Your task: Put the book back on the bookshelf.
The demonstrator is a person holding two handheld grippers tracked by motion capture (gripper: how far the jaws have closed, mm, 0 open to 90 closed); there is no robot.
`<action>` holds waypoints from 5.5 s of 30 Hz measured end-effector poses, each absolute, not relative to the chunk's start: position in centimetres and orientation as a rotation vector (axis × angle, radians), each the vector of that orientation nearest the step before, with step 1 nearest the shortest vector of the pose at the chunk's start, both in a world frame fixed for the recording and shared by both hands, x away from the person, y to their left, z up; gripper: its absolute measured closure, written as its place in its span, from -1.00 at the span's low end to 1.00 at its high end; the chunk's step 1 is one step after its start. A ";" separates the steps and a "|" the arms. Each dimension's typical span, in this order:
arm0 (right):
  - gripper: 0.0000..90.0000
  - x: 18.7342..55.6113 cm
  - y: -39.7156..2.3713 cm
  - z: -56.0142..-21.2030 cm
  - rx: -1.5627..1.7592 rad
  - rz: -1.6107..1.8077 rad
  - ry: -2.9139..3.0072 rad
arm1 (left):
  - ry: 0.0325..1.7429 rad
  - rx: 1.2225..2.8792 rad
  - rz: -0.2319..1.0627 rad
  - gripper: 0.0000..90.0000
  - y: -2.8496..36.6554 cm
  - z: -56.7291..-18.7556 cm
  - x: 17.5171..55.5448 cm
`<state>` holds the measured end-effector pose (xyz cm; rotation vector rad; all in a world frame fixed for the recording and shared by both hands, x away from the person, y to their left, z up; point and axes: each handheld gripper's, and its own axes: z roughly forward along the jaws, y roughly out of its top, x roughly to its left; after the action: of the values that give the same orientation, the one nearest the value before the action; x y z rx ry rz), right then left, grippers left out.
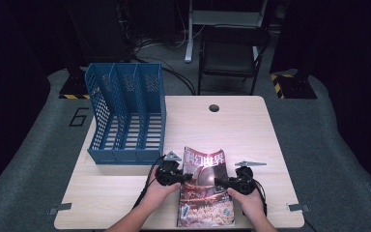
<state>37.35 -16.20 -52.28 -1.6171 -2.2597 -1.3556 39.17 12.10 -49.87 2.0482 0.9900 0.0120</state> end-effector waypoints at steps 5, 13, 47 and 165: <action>0.41 37.4 -16.6 -52.1 -1.645 -1.340 -2.202 | 0.983 2.022 0.000 0.61 12.0 -49.2 39.1; 0.60 37.5 -16.9 -51.3 -1.579 -1.387 -2.220 | 0.951 2.019 0.004 0.64 12.6 -48.4 39.1; 0.84 36.1 -15.0 -44.5 -1.347 -1.549 -2.394 | 0.825 1.938 0.070 0.70 16.8 -43.8 37.5; 0.89 35.8 -12.5 -47.3 -1.317 -1.702 -2.734 | 0.511 1.973 0.213 0.85 16.3 -40.0 33.6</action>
<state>35.81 -12.47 -47.26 -1.3166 -2.7340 -1.7018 33.57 16.33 -39.98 1.9731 0.5111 0.2133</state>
